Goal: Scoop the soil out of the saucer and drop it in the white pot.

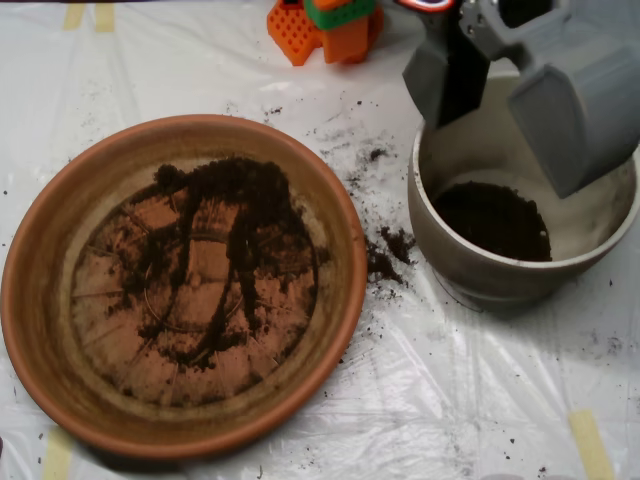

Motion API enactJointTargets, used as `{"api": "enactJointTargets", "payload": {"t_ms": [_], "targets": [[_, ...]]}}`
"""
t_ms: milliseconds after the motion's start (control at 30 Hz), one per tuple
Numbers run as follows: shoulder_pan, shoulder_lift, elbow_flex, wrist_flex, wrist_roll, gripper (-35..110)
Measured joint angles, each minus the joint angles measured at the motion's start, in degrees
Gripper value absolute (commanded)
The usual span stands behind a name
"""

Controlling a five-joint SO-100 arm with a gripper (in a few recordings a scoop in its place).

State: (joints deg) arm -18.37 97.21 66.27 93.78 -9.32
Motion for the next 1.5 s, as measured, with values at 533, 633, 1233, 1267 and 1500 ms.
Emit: {"api": "enactJointTargets", "payload": {"t_ms": [533, 633, 1233, 1267, 1500], "targets": [[20.83, 4.57, 12.92, -4.75, 5.98, 46], [25.93, 4.57, 20.92, -8.79, 5.98, 47], [41.48, -21.45, 31.82, -23.12, 0.53, 55], [42.01, -23.12, 30.23, -22.41, 0.88, 55], [42.89, -25.58, 24.61, -20.83, 0.44, 55]]}}
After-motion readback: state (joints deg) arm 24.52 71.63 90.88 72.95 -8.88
